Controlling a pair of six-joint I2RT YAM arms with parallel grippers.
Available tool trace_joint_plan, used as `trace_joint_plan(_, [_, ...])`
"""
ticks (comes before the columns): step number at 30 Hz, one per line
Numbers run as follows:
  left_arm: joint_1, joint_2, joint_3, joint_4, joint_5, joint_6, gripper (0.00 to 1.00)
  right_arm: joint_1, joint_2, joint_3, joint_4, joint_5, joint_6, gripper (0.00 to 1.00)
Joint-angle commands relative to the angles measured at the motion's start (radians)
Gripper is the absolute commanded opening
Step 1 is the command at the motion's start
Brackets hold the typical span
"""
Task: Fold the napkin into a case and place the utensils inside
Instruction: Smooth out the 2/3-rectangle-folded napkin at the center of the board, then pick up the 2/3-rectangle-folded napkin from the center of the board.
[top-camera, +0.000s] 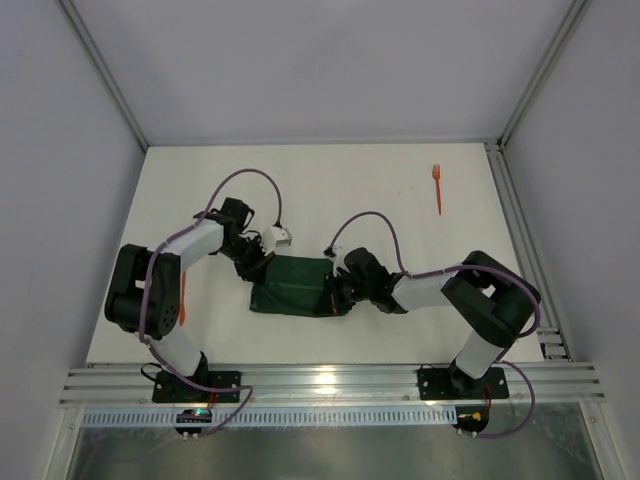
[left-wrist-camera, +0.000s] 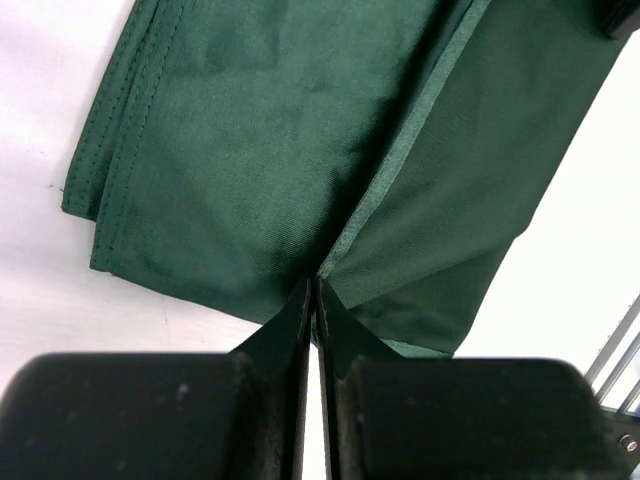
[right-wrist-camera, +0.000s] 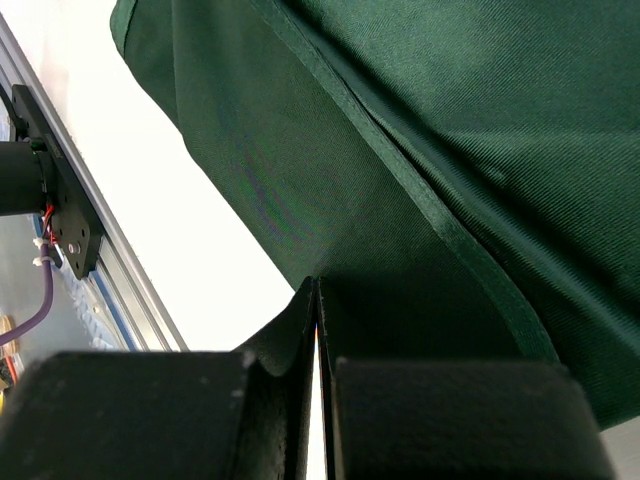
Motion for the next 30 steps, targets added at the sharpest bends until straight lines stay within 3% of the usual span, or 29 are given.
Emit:
trace_joint_plan(1, [-0.001,0.030,0.034,0.022,-0.012,-0.008,0.04,-0.006,0.013,-0.016,-0.001,0.003,-0.003,0.04])
trace_joint_plan(10, [-0.001,0.077,0.049,0.022,-0.046,-0.038,0.06,-0.010,0.011,-0.016,-0.001,-0.006,-0.004,0.04])
trace_joint_plan(14, [0.000,0.041,0.066,-0.015,0.009,-0.056,0.17,-0.010,0.014,-0.016,0.001,-0.006,-0.004,0.04])
trace_joint_plan(18, [0.025,0.005,0.123,-0.023,0.067,-0.172,0.35,-0.012,0.017,-0.014,0.003,-0.009,-0.003,0.04])
trace_joint_plan(21, [0.063,0.011,0.147,0.024,0.057,-0.257,0.40,-0.014,0.013,-0.016,0.003,-0.009,-0.004,0.04])
trace_joint_plan(25, [0.089,0.068,0.173,0.130,-0.066,-0.419,0.45,-0.015,0.011,-0.017,0.003,-0.011,-0.009,0.04])
trace_joint_plan(30, [0.082,0.191,0.226,0.134,-0.107,-0.459,0.45,-0.017,0.013,-0.019,0.009,-0.014,-0.006,0.04])
